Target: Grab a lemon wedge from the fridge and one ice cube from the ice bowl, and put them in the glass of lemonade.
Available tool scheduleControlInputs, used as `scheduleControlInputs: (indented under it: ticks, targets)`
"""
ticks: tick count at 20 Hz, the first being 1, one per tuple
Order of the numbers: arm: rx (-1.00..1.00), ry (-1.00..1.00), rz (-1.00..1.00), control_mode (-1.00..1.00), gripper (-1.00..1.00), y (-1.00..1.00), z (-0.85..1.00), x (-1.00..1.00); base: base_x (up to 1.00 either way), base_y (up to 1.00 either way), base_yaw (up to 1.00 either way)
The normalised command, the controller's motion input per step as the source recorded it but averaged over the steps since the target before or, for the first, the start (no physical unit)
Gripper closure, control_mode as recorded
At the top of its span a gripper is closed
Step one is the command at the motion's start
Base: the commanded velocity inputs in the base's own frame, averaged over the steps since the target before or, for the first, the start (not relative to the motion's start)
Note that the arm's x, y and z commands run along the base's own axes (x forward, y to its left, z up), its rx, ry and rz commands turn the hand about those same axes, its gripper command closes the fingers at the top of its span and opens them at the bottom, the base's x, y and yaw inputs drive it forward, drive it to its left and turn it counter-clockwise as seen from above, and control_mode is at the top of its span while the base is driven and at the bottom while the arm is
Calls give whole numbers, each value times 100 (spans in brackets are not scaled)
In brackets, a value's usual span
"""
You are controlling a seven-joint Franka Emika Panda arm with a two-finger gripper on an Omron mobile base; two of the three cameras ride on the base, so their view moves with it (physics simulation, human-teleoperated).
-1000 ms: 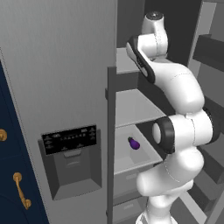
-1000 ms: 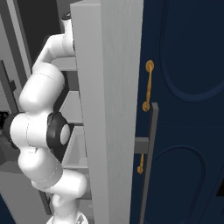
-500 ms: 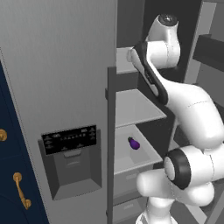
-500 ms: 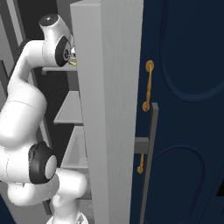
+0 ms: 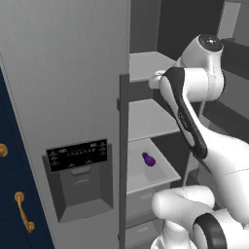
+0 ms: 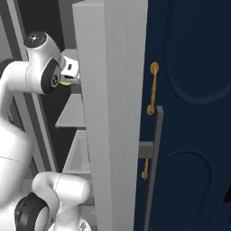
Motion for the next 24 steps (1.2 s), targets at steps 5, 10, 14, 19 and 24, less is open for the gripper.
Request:
scheduleControlInputs:
  ticks: [5,10,14,19,24]
  targets:
    - [0,25,0,-100,100,0,-41,-100,0,0,0]
    - [0,17,0,-100,100,0,-86,-100,0,0,0]
    - [0,14,0,-100,100,0,-57,-99,0,0,0]
    - [0,0,0,-100,100,0,-14,-66,0,0,0]
    - [0,0,0,-100,100,0,-2,-22,0,0,0]
